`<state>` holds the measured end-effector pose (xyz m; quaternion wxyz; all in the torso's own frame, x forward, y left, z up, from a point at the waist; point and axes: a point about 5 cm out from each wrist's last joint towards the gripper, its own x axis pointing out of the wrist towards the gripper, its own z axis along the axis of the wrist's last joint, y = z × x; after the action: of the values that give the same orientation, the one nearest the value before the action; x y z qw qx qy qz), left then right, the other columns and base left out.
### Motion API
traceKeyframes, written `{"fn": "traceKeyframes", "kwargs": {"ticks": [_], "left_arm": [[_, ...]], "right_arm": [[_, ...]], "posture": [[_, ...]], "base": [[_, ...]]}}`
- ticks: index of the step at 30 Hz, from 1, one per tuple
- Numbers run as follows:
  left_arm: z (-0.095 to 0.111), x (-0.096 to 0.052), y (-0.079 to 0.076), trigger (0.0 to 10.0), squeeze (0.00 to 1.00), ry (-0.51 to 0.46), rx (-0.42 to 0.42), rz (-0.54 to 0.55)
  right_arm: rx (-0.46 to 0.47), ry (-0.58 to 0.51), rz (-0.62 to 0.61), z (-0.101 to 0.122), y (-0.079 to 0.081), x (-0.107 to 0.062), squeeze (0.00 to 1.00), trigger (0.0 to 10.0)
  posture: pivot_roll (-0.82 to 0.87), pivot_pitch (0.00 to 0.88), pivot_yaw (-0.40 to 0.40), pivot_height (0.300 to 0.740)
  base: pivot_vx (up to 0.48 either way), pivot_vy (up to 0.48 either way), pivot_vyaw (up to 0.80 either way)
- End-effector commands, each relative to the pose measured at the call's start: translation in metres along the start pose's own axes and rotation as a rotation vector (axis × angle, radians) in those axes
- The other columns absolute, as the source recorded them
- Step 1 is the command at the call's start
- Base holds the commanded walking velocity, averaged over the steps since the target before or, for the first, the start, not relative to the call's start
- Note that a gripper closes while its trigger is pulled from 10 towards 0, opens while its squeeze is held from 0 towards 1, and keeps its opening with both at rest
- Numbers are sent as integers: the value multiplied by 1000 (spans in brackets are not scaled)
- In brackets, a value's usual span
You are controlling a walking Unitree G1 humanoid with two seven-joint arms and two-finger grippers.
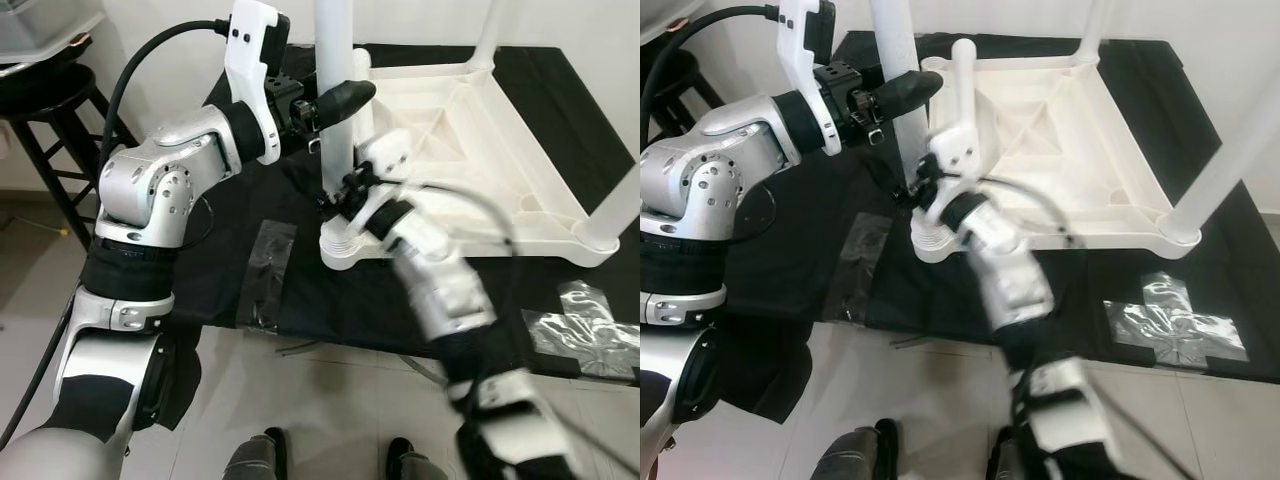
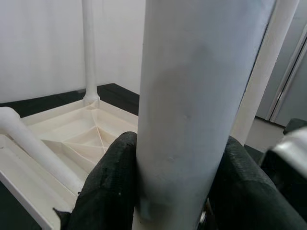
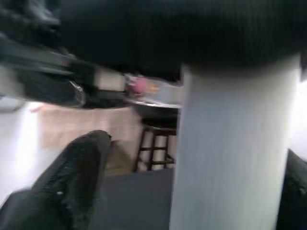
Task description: Building children table
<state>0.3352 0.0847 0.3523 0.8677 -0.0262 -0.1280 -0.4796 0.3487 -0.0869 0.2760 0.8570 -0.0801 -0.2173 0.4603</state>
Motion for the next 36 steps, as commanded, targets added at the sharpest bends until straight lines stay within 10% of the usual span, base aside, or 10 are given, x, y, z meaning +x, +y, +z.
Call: {"fn": "traceKeyframes", "kwargs": {"ticks": [1,2,3,17,18,20,21,36], "left_arm": [[-2,1,-6,0,0,7,-7,-38],[-2,1,-6,0,0,7,-7,-38],[-3,1,-6,0,0,8,-5,-38],[-6,3,-19,0,0,15,67,-125],[-5,3,-22,0,0,9,85,-153],[-4,3,-28,0,0,-2,118,-199],[-3,3,-32,0,0,-14,135,-241],[24,-9,-52,0,0,-205,110,-529]], "right_arm": [[-13,36,165,-5,4,-3,392,10000],[-13,36,165,-5,4,-3,392,10000],[-2,68,232,-5,-1,-6,0,10000],[21,154,351,-6,-25,-8,0,10000],[38,157,364,-7,-25,-9,0,2941],[56,157,387,-10,-26,-11,0,2941],[68,161,397,-12,-26,-13,0,0],[155,86,470,-14,-23,-19,0,0]], "posture": [[112,176,88,740],[112,176,88,740],[115,179,87,740],[121,182,81,740],[122,182,82,740],[123,182,81,740],[123,182,82,740],[102,159,81,740]], "base": [[0,0,0],[0,0,0],[0,0,0],[0,0,0],[0,0,0],[0,0,0],[0,0,0],[0,0,0]]}}
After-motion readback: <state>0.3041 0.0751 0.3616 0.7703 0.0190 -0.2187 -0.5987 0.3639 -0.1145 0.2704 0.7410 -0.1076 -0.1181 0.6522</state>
